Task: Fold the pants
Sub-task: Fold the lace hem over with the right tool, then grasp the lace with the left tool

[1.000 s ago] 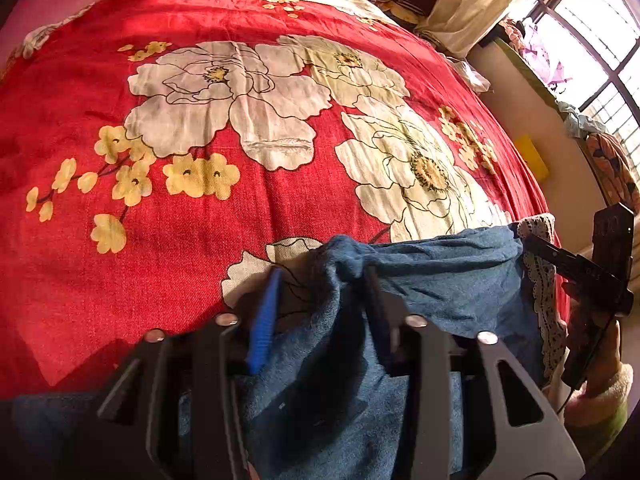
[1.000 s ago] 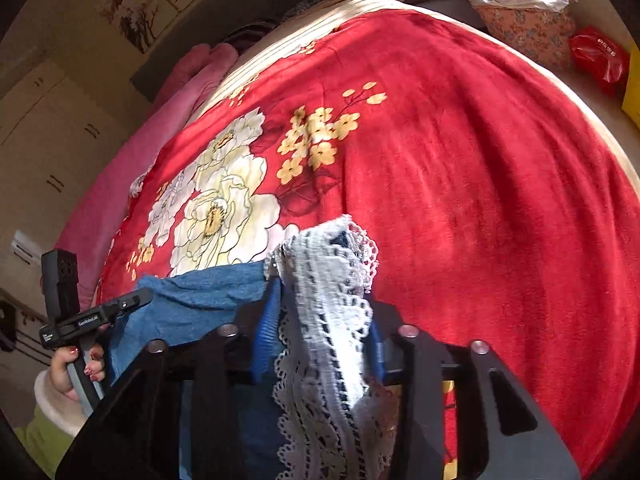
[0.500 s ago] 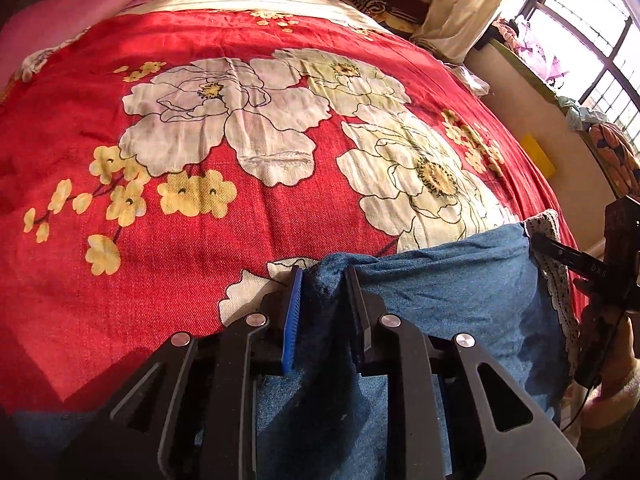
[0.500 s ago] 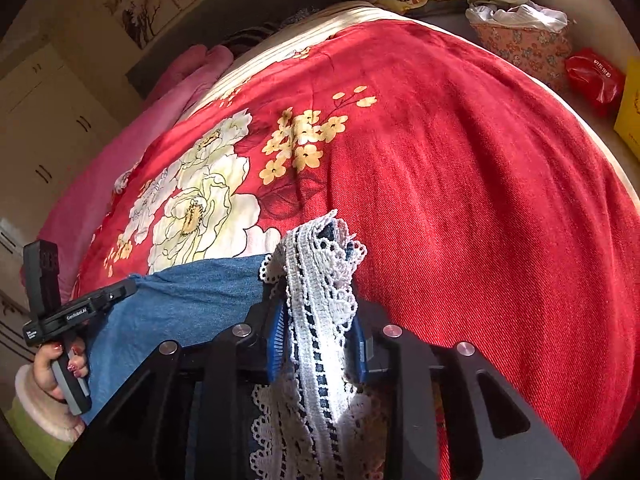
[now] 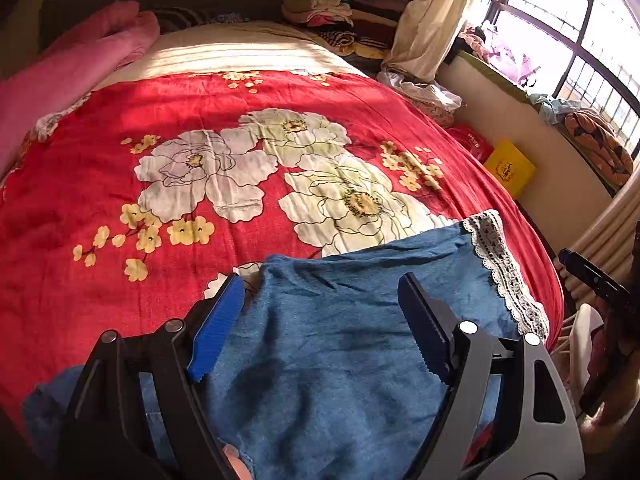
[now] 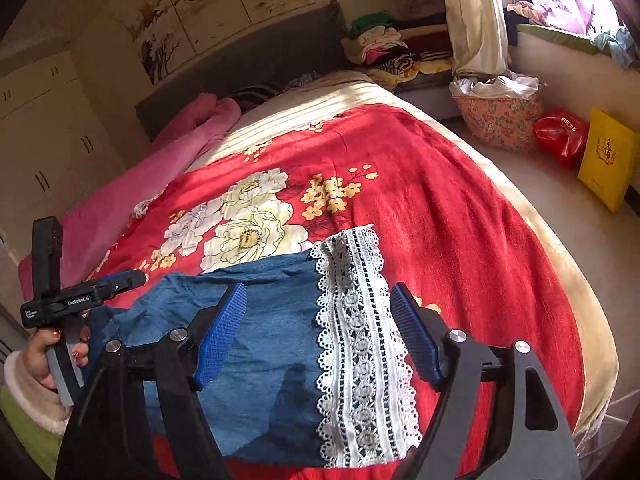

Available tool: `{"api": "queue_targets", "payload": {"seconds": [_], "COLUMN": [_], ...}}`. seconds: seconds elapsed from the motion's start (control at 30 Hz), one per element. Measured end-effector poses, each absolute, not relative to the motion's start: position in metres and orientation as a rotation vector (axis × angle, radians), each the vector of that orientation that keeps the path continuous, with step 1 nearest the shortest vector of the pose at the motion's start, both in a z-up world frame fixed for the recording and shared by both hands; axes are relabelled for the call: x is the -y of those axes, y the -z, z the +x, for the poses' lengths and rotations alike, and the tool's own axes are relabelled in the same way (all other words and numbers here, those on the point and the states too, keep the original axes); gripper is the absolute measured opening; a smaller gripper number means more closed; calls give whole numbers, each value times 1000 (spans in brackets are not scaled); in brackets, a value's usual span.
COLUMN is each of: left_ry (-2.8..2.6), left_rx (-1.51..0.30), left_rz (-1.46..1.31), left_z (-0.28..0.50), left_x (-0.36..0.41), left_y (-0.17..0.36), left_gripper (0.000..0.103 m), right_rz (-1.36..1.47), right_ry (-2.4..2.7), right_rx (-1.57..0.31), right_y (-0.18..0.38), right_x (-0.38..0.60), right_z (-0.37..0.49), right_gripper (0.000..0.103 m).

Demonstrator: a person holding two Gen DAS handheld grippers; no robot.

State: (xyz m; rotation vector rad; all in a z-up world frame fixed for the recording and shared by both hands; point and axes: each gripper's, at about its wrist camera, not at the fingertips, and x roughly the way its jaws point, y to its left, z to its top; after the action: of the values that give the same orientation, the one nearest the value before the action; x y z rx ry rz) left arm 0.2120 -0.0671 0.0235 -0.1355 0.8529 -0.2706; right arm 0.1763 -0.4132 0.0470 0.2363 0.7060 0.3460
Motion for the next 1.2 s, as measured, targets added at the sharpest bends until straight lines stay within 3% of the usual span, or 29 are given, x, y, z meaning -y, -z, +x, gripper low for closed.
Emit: {"api": "queue_targets", "payload": {"seconds": [0.33,0.47,0.87,1.2], "left_ry": [334,342,414,498], "left_rx": [-777,-762,-825,-881], "left_rz": [-55,-21,49,198], "left_z": [182,173,164,230], "left_x": [108,122,163,212], "left_y": [-60,-65,-38,-9], "left_gripper": [83,88,92,92], "right_rz": [254,249,330,539], "right_ry": [-278,-259,-220,-244], "right_rx": [-619,-617,-700,-837], "right_y": [-65,-61,-25,23], "right_x": [426,426,440,450], "right_z": [112,95,70,90], "right_gripper": [92,93,95,95]}}
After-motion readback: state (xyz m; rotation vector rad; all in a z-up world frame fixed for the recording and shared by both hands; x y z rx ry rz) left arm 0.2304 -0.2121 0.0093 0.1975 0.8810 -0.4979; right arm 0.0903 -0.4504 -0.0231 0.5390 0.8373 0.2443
